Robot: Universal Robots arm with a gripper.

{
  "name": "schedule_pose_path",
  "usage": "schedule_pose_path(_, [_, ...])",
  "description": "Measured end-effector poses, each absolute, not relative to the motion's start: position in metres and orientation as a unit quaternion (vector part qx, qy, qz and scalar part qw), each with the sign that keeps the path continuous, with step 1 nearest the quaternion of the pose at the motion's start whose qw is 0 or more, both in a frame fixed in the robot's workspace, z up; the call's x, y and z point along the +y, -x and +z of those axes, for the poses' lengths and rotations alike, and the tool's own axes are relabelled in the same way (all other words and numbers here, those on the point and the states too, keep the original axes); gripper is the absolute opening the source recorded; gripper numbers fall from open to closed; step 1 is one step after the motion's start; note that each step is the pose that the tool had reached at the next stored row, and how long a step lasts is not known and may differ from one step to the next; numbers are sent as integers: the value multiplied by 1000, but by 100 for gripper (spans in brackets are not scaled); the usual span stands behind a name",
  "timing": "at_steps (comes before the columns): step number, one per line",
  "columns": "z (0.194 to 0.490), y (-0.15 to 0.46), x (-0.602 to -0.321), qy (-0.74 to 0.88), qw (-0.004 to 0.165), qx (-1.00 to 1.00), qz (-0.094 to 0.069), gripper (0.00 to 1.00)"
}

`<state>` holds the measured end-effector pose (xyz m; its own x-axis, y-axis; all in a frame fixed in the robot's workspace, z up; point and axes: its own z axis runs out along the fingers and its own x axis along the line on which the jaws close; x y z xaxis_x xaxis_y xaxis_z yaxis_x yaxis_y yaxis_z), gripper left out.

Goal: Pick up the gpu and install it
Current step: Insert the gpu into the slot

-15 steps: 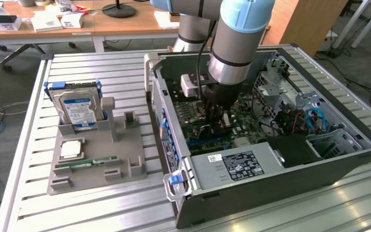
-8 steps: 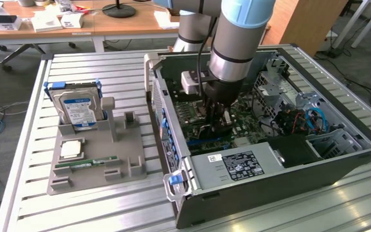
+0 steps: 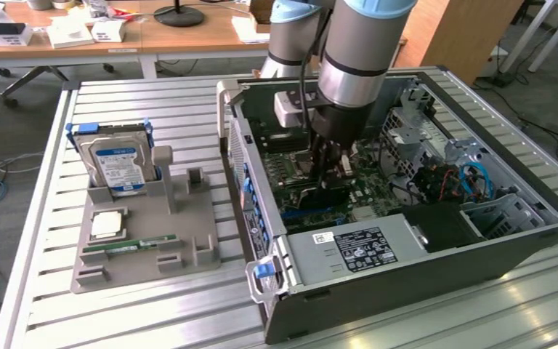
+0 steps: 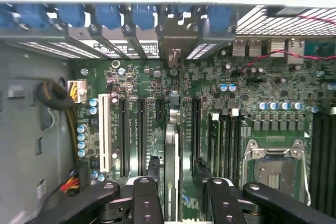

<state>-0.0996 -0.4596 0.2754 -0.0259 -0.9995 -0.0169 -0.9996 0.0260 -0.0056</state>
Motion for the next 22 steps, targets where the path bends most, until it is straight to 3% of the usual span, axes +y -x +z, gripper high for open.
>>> schedule_pose_path(22, [330, 100, -460, 698, 8, 716, 4, 40])
